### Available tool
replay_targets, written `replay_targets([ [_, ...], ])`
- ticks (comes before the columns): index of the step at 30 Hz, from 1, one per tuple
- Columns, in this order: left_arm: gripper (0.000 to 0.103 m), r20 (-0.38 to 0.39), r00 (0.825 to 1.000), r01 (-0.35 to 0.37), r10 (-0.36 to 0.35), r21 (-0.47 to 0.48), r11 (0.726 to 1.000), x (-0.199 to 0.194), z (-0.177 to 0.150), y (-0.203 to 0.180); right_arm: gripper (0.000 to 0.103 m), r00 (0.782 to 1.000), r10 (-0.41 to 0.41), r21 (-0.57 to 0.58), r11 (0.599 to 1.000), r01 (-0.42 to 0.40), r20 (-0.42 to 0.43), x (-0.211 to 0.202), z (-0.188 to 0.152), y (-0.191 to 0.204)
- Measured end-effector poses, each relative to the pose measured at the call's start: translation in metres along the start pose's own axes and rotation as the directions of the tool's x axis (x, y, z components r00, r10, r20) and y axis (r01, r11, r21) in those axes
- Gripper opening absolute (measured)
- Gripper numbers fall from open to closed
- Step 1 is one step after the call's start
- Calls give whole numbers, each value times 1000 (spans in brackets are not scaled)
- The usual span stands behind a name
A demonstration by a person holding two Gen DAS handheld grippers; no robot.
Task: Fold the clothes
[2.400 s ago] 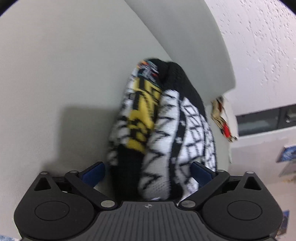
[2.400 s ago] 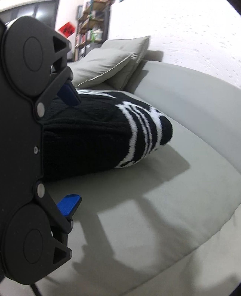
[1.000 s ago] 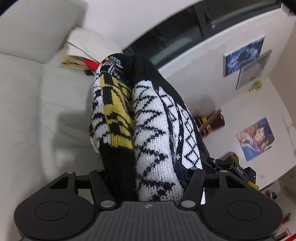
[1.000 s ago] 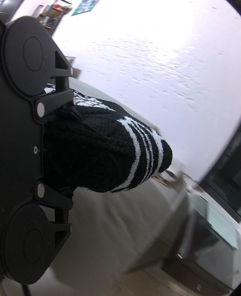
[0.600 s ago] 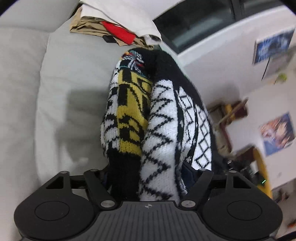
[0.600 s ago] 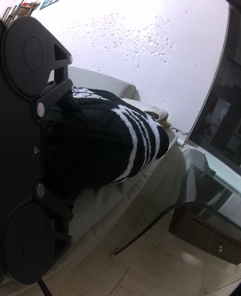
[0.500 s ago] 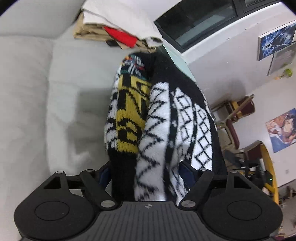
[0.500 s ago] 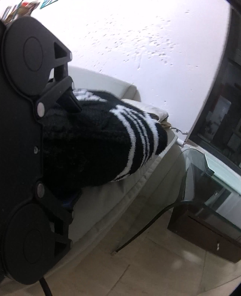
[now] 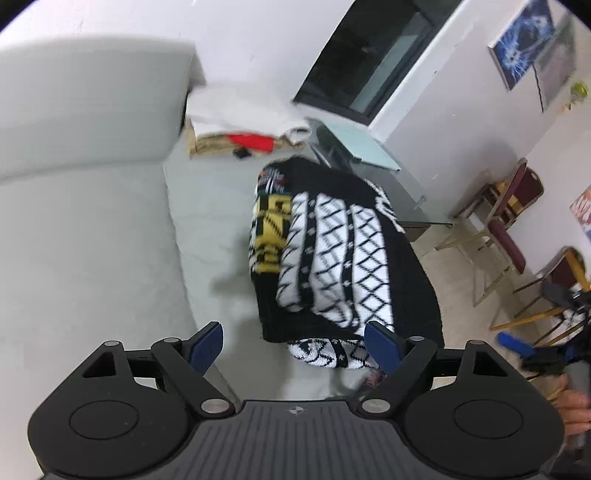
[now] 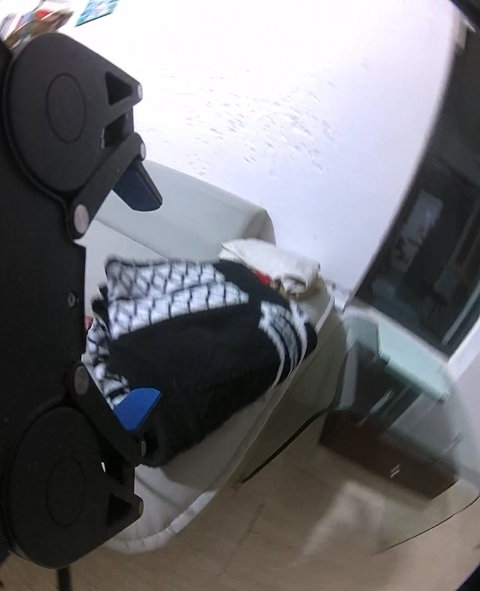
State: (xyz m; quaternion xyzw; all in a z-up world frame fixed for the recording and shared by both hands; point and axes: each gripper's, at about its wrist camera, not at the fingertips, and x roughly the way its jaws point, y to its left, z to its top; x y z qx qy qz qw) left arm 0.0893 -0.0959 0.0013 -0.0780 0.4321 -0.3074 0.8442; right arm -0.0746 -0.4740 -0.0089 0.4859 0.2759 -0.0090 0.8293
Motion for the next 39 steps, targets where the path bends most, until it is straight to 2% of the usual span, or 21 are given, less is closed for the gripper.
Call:
replay_targets([
  [4, 83, 38, 991, -132, 128, 98, 986, -23, -1, -33, 103, 999, -36, -113, 993, 33, -23, -24, -5, 41],
  [6, 86, 51, 982, -185, 179, 146, 972, -34, -3, -52, 103, 991, -132, -228, 966, 124, -19, -29, -9, 64],
  [8, 96, 75, 976, -217, 206, 189, 958, -41, -4, -75, 103, 972, -235, -348, 911, 221, 1, -34, -15, 88],
  [9, 97, 95, 971, -236, 220, 205, 950, -45, -6, -85, 103, 958, -285, -405, 875, 267, 15, -36, -17, 100],
  [12, 101, 144, 950, -303, 275, 233, 924, -54, -11, -115, 103, 909, -409, -570, 728, 380, 83, -41, -34, 134],
  [14, 101, 159, 938, -339, 307, 257, 905, -57, -16, -131, 103, 877, -460, -634, 638, 436, 140, -43, -45, 150],
  [17, 102, 160, 926, -374, 341, 286, 882, -57, -21, -152, 103, 849, -492, -669, 568, 480, 191, -45, -54, 159],
  [21, 102, 111, 934, -357, 340, 265, 896, -57, -22, -164, 103, 811, -530, -684, 496, 535, 250, -46, -63, 168],
  [23, 102, 82, 941, -338, 329, 245, 909, -54, -19, -166, 103, 797, -540, -682, 478, 554, 270, -49, -64, 171],
  [27, 102, 37, 953, -302, 301, 216, 928, -50, -16, -169, 103, 803, -544, -677, 497, 543, 244, -52, -61, 175],
  [32, 102, 44, 953, -301, 299, 227, 926, -48, -16, -178, 103, 800, -548, -675, 496, 547, 245, -55, -59, 175],
  [39, 102, 30, 955, -295, 295, 220, 930, -41, -18, -182, 103, 802, -551, -655, 522, 546, 230, -56, -55, 167],
])
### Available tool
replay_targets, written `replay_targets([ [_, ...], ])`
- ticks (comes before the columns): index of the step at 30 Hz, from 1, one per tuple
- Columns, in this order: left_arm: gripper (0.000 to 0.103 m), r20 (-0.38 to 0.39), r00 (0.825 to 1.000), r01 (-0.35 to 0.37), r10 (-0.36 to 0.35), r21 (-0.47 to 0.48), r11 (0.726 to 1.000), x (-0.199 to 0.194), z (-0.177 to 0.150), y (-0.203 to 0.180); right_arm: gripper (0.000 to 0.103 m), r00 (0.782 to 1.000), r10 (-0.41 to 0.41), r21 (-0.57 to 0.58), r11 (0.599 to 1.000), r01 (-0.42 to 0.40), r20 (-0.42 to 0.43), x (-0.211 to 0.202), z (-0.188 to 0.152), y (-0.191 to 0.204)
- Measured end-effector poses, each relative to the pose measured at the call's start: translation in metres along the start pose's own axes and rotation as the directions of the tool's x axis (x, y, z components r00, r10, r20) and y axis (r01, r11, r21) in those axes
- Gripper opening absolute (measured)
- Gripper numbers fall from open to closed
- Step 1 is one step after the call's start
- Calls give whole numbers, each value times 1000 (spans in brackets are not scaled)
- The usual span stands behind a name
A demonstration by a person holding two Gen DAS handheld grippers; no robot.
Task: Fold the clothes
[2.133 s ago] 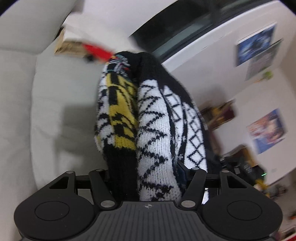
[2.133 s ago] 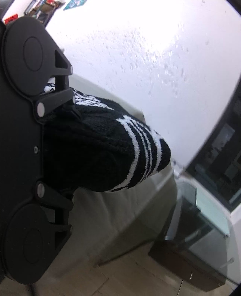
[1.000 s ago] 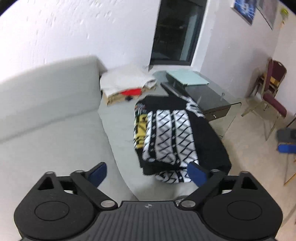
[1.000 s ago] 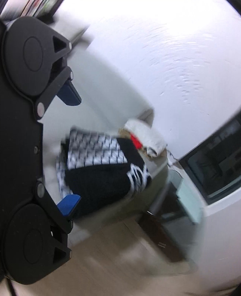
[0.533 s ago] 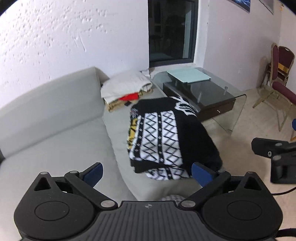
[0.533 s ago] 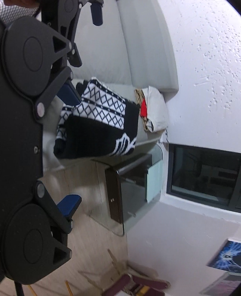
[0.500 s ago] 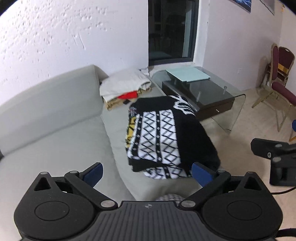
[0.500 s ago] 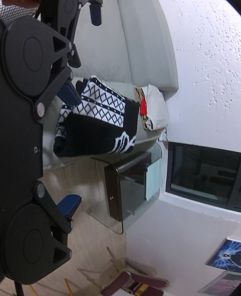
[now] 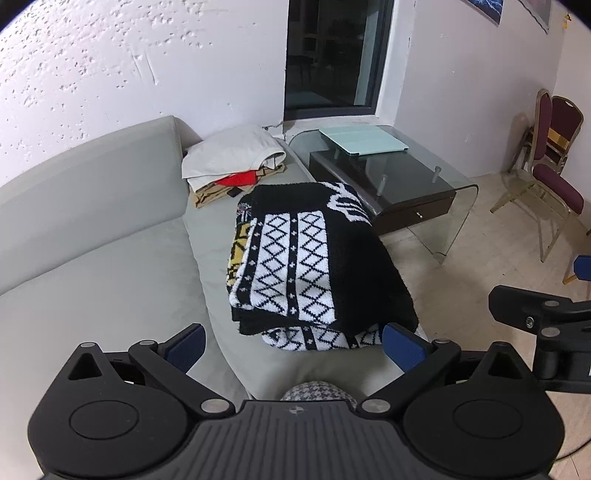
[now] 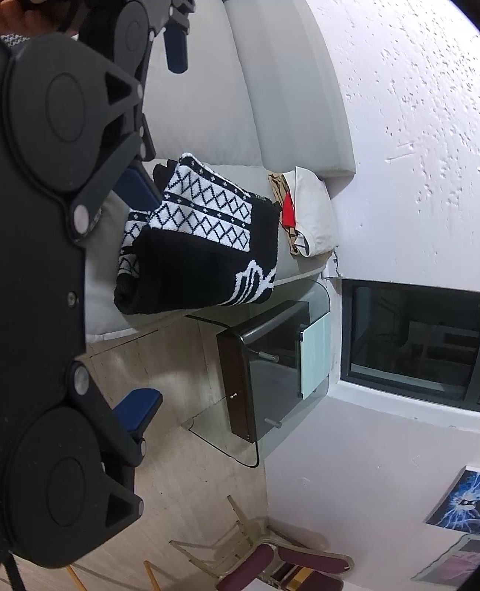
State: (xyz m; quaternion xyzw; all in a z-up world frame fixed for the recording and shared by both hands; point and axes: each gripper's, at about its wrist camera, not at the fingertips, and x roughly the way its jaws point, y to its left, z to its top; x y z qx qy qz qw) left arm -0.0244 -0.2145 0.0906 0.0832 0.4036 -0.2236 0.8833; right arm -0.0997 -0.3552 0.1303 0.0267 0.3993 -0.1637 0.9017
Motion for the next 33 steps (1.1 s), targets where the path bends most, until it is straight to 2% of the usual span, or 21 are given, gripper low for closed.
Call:
replay_targets([
  [9, 102, 14, 1000, -11, 11, 20, 1000, 3, 3, -7, 103, 1000, 6, 19, 1000, -6, -14, 5, -3, -9],
  [33, 102, -9, 1000, 0, 0, 21, 1000, 12, 10, -17, 103, 1000, -6, 45, 999, 8, -30, 11, -2, -22],
])
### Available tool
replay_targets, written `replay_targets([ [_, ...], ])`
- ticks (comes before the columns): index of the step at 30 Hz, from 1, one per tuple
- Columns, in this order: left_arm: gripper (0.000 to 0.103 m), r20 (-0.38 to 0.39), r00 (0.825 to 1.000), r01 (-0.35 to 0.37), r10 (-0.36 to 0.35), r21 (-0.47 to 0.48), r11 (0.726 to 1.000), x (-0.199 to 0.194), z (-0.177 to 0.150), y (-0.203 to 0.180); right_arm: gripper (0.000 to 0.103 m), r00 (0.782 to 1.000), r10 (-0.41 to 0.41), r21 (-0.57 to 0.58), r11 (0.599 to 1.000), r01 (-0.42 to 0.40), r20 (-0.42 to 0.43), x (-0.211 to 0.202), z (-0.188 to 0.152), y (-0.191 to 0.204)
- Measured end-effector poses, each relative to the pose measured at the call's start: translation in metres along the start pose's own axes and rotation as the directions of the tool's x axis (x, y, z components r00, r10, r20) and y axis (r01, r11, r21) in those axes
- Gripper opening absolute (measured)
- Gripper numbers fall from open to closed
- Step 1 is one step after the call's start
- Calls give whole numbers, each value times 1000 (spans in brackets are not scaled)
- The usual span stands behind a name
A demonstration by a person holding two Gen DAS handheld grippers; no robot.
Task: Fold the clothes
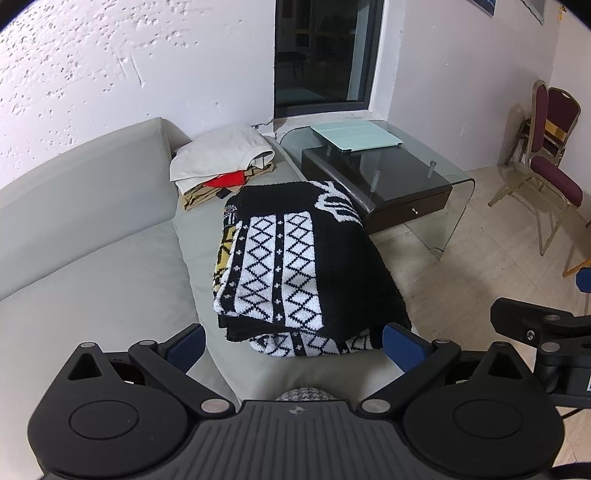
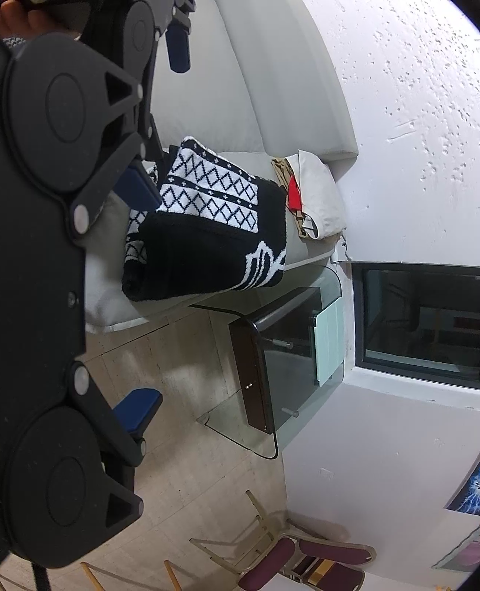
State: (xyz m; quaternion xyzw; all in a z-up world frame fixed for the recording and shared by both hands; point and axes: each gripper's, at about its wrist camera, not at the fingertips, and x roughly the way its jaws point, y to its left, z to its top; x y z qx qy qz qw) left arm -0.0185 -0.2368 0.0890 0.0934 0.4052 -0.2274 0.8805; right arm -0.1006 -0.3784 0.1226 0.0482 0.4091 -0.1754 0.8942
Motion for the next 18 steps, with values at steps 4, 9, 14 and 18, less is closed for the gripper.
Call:
replay_targets([
  [4, 102, -4, 1000, -2, 2, -7, 1000, 0, 0, 3, 103, 1000, 6, -6, 1000, -6, -1, 0, 1, 3],
  [9, 102, -6, 1000, -6, 5, -18, 1000, 0, -1, 8, 103, 1000, 14, -14, 1000, -14, -8, 1, 2, 8],
  [14, 102, -3, 1000, -5, 5, -17, 1000, -1, -1, 9, 103, 1000, 14, -15, 1000, -14, -9, 0, 2, 9],
  [18, 102, -9, 1000, -4, 4, -22, 1000, 0, 0, 9, 103, 1000, 10, -17, 1000, -10, -9, 0, 3, 9],
])
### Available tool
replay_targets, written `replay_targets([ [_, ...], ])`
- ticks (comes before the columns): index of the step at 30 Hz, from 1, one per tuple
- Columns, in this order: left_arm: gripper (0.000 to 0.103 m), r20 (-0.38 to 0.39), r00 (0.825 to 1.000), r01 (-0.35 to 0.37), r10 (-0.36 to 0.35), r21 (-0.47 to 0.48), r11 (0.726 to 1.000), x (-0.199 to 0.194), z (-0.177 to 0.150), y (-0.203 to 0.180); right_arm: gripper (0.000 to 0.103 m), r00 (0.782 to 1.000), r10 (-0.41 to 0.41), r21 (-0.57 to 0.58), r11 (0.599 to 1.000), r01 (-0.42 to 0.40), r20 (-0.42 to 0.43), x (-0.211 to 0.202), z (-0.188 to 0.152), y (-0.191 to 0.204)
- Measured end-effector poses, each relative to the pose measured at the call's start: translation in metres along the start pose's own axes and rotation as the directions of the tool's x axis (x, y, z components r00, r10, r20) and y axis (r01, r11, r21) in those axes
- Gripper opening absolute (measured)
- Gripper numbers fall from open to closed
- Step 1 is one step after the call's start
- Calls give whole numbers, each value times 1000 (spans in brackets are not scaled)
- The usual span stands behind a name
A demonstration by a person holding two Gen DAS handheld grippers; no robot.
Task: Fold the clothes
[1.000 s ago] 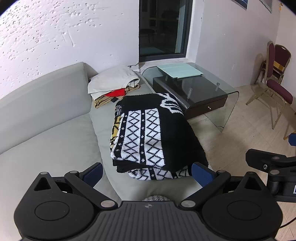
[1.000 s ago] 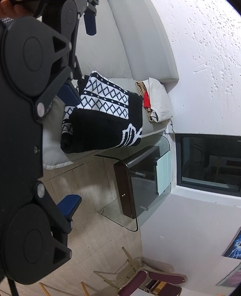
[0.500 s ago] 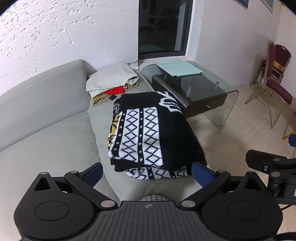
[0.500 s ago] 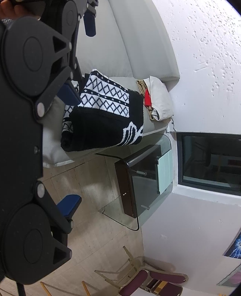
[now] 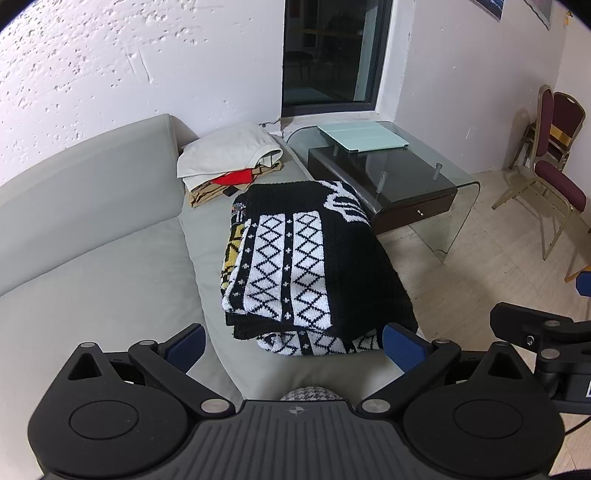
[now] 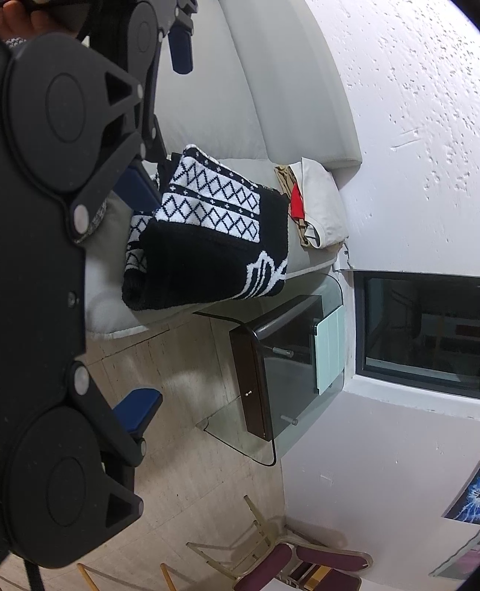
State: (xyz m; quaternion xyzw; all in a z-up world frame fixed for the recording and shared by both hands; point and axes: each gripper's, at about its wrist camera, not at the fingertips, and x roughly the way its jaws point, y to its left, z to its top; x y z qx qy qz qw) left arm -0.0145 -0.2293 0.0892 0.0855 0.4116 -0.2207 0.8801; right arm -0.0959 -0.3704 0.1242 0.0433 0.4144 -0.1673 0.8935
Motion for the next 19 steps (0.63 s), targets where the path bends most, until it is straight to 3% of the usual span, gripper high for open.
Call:
replay_targets([
  [19, 102, 12, 999, -38, 39, -17, 999, -4, -4, 18, 103, 999, 39, -11, 999, -39, -14, 6, 2, 16],
])
